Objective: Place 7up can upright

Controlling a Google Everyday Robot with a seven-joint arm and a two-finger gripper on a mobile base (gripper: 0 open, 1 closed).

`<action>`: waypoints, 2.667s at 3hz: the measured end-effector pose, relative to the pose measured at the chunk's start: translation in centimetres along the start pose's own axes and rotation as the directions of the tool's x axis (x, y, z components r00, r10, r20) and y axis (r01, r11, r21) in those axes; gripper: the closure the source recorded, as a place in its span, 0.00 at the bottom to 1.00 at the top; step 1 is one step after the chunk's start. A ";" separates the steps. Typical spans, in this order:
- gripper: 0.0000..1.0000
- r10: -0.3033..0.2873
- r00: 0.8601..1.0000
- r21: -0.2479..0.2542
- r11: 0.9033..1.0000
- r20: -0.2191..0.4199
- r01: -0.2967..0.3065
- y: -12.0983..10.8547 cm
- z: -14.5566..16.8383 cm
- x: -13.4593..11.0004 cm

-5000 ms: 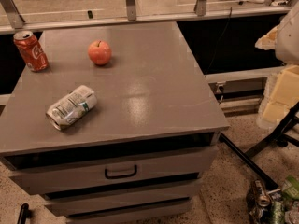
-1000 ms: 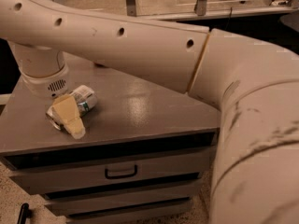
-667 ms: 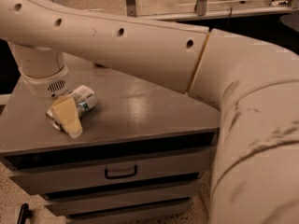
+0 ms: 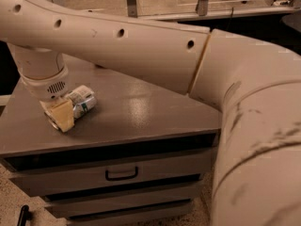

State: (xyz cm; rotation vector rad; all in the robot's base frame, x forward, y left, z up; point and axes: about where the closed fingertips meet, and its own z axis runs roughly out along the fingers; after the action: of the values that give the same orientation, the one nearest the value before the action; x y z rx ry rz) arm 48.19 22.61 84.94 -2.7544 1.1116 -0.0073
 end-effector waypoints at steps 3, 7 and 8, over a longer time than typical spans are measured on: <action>1.00 0.026 0.997 0.345 0.937 0.071 -0.049 6.5 -14.5 -1.6; 1.00 -0.035 0.966 0.502 0.859 0.256 -0.102 5.7 -15.2 -0.6; 1.00 -0.107 0.904 0.572 0.803 0.413 -0.166 3.1 -14.4 0.5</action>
Offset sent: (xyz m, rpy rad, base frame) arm -0.0605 -0.0782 0.1498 0.3362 -0.2007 -0.1008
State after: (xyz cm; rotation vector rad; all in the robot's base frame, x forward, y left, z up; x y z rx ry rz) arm 45.41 17.79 98.64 -2.0315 0.8408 0.2075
